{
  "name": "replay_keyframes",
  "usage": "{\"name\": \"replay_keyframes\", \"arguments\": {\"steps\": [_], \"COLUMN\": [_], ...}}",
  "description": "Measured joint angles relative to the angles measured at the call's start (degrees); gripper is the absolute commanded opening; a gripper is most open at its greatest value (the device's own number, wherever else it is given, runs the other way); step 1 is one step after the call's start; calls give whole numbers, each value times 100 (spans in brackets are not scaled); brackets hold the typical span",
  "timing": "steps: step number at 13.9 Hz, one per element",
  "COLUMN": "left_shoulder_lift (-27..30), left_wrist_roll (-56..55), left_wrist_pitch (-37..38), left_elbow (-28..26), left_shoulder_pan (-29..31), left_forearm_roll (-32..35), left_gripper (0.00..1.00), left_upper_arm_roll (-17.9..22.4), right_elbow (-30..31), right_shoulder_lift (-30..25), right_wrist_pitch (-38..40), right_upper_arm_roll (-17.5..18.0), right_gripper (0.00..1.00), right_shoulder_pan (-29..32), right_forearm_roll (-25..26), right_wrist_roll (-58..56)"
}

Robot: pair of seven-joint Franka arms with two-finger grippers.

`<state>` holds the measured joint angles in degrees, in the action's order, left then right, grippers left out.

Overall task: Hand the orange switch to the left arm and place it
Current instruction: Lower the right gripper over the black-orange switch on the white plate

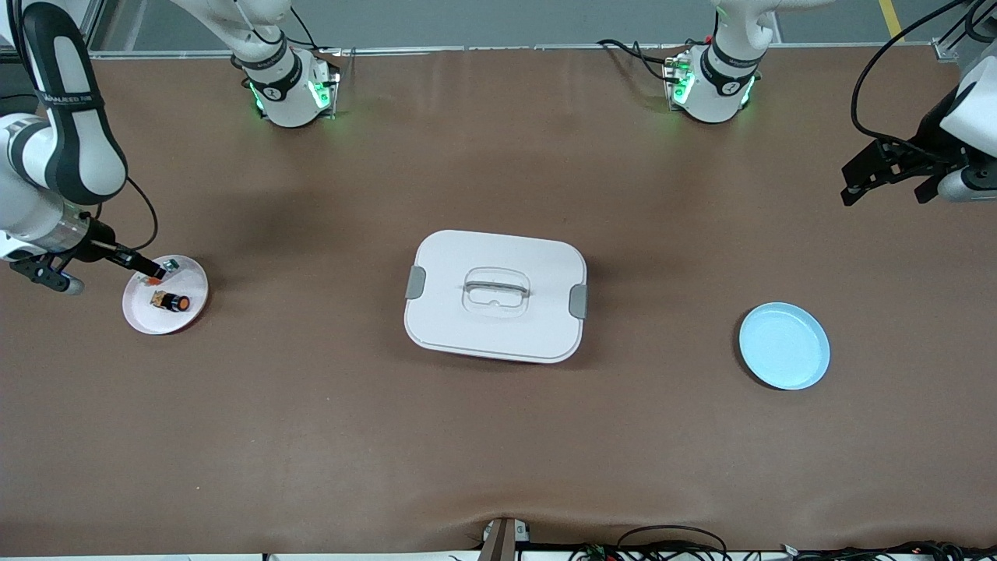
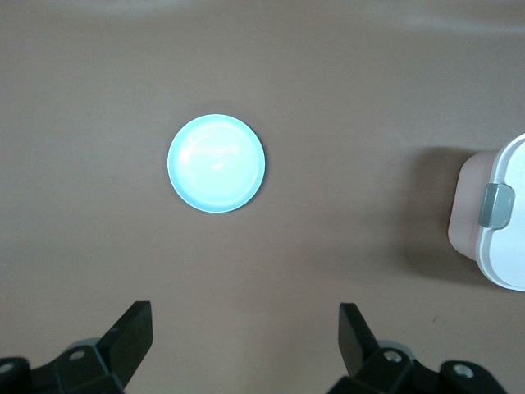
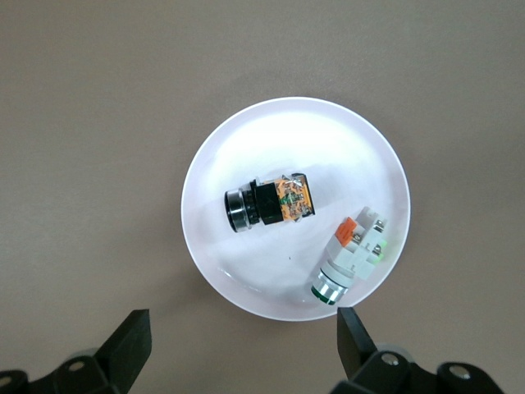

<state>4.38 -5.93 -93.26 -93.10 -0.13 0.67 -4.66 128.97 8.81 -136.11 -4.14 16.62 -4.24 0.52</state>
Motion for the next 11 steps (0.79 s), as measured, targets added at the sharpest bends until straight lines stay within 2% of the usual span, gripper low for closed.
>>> {"name": "replay_keyframes", "arguments": {"steps": [8,11], "left_shoulder_lift": [-1,-2], "left_wrist_roll": [0,0], "left_wrist_pitch": [0,0], "left_elbow": [2,2], "left_shoulder_pan": [2,2], "left_forearm_roll": [0,0], "left_gripper": [100,100], "left_upper_arm_roll": [0,0], "right_elbow": [7,4], "right_shoulder_lift": [901,1127], "right_wrist_pitch": [-1231,-1476], "right_upper_arm_roll": [16,15], "right_gripper": [100,100], "right_shoulder_pan": [-95,-114], "right_forearm_roll": [36,66], "right_wrist_roll": [-215,-363]}}
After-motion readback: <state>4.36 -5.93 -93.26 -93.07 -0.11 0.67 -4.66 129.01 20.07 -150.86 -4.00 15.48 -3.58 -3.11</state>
